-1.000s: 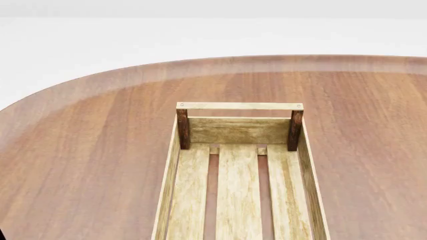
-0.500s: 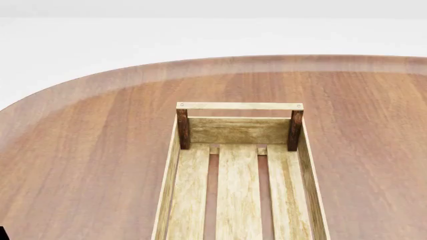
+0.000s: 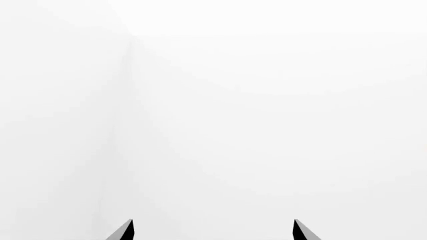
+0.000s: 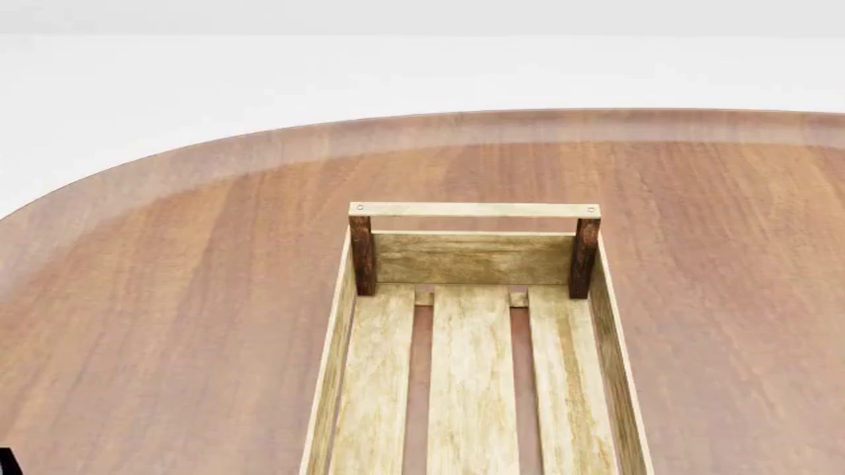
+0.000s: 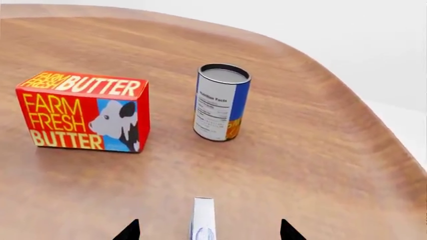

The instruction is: Pick up the cream cheese and put it in the tray.

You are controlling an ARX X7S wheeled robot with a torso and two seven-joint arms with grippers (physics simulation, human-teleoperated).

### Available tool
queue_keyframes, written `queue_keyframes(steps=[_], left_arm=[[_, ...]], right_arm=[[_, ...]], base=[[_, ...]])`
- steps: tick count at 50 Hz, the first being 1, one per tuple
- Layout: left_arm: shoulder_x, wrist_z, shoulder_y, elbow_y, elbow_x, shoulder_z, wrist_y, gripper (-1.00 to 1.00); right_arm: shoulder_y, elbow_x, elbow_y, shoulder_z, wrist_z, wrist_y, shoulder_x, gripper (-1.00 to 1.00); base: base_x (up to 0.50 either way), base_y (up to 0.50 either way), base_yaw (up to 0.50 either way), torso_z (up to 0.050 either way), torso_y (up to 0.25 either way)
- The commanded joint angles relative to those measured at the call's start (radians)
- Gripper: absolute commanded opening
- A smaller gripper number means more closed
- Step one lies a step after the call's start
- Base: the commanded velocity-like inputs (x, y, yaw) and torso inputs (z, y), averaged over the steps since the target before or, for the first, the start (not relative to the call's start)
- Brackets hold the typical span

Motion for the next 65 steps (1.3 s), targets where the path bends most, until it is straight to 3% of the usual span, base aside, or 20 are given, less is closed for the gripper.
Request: queue_keyframes(steps=[1, 41, 65], left_arm=[[-0.002, -0.002, -0.002, 0.0, -0.001, 0.003, -0.003, 1.0], [-0.008, -0.013, -0.006, 0.001, -0.001, 0.008, -0.013, 1.0], [-0.012, -0.02, -0.007, -0.002, -0.001, 0.009, -0.011, 1.0]], right_arm=[[0.017, 0.013, 0.055, 0.007, -0.017, -0.01, 0.003, 1.0], [0.158, 0.071, 0.338, 0.012, -0.159, -0.051, 0.027, 1.0], [0.173, 0.08, 0.397, 0.023, -0.175, -0.061, 0.037, 1.0]], base=[[0.0, 0.0, 0.0, 0.0, 0.0], [0.0, 0.0, 0.0, 0.0, 0.0], [0.0, 0.0, 0.0, 0.0, 0.0]])
